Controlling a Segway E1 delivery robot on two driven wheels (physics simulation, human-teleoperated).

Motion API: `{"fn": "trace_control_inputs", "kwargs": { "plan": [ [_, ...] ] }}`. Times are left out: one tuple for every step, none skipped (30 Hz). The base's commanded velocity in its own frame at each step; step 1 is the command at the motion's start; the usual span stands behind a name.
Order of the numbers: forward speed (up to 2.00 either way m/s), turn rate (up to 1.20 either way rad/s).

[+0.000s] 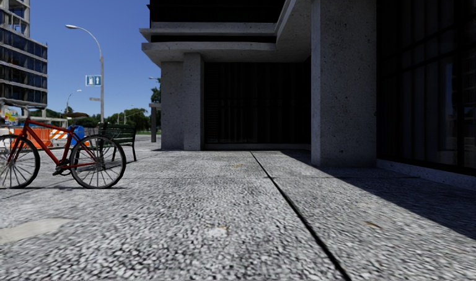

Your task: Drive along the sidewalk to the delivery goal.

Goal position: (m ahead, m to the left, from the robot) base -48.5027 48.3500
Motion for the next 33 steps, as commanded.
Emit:
{"fn": "trace_control_inputs", "kwargs": {
  "plan": [
    [0.83, 0.5],
    [0.83, 0.5],
    [0.84, 0.5],
    [0.84, 0.5],
    [0.84, 0.5],
    [0.84, 0.51],
    [0.84, 0.51],
    [0.84, 0.51],
    [0.84, 0.51],
    [0.84, 0.51],
    [0.89, 0.51],
    [0.96, 0.51],
    [0.96, 0.51],
    [1.0, 0.51],
    [1.05, 0.51],
    [1.05, 0.51],
    [1.06, 0.53],
    [1.06, 0.57],
    [1.06, 0.6],
    [1.06, 0.63],
    [1.06, 0.63],
    [1.06, 0.64],
    [1.07, 0.65],
    [1.1, 0.65],
    [1.14, 0.65],
    [1.14, 0.65],
    [1.16, 0.65],
    [1.16, 0.65],
    [1.17, 0.65],
    [1.17, 0.66],
    [1.17, 0.66],
    [1.17, 0.66],
    [1.17, 0.66]
  ]
}}
